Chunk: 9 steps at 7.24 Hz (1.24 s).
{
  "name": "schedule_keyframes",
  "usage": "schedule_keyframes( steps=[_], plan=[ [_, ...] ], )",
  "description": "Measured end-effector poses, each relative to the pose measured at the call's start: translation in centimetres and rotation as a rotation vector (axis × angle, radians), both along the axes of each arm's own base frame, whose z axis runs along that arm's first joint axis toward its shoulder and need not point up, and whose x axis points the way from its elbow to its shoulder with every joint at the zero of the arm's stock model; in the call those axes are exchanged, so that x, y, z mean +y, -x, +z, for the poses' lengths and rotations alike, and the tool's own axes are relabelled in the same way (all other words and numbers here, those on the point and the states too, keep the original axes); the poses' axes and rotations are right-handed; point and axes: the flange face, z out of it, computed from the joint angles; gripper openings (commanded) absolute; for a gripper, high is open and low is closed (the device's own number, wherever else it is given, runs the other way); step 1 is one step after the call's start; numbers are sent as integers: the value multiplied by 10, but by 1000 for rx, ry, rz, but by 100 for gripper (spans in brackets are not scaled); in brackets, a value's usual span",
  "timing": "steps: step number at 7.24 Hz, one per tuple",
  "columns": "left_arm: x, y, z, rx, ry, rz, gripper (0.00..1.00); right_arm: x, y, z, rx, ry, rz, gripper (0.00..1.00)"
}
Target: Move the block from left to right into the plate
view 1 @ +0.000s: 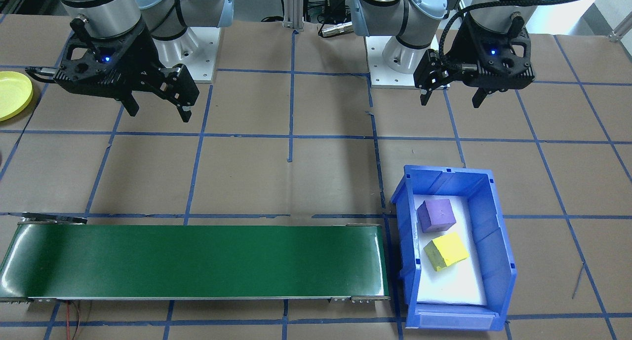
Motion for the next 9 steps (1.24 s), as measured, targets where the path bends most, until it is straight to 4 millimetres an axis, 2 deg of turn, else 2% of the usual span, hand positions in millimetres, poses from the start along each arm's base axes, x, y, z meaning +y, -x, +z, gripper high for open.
schedule_keyframes(
  steps=[5,6,7,8,9],
  plan=[
    [0,-2,6,-5,14,-10,100,0,1,0,0,0,-3,100],
    [-1,-7,8,-14,20,-4,100,-1,2,0,0,0,-5,100],
    [-7,-25,6,-27,17,28,100,-1,2,0,0,0,-5,100],
    [-25,-44,-8,-13,1,63,100,-1,2,0,1,0,-5,100],
    [-53,-56,-38,17,-12,80,100,-1,2,0,0,0,-5,100]
  ],
)
